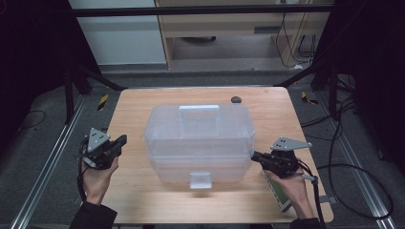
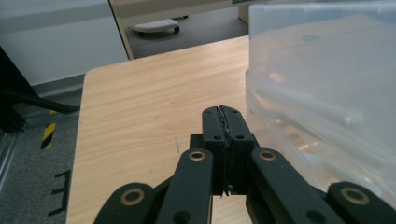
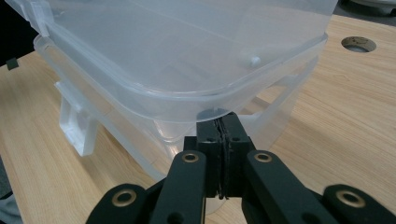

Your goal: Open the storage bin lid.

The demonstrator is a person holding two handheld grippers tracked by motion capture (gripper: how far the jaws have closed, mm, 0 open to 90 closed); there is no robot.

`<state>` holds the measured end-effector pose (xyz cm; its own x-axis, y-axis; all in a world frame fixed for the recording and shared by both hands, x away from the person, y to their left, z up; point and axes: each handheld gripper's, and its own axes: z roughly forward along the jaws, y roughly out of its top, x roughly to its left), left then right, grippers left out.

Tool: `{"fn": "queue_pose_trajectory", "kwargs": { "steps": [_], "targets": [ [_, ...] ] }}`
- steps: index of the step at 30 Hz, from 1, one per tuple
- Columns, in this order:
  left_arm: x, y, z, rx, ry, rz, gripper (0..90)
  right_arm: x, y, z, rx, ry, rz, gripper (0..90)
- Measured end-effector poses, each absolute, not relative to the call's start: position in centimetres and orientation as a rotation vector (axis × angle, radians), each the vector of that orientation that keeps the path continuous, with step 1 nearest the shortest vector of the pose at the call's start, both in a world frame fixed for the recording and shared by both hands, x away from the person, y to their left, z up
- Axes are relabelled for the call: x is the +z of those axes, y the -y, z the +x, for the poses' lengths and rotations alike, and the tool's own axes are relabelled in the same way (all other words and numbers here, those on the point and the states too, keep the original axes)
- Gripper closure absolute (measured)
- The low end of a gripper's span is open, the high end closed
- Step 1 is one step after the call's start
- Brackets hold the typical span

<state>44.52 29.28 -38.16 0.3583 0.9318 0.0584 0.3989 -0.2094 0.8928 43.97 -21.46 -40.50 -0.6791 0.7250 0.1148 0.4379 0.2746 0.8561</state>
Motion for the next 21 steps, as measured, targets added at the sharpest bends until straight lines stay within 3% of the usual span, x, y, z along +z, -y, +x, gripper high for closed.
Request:
{"fn": "queue_pose_trajectory", "kwargs": {
  "steps": [21],
  "targets": [
    [-41.4, -26.4, 43.0, 0.658, -1.042, 1.914, 89.5, -40.5, 21.4, 43.9, 1.362, -2.249, 1.061, 89.1]
  ]
}}
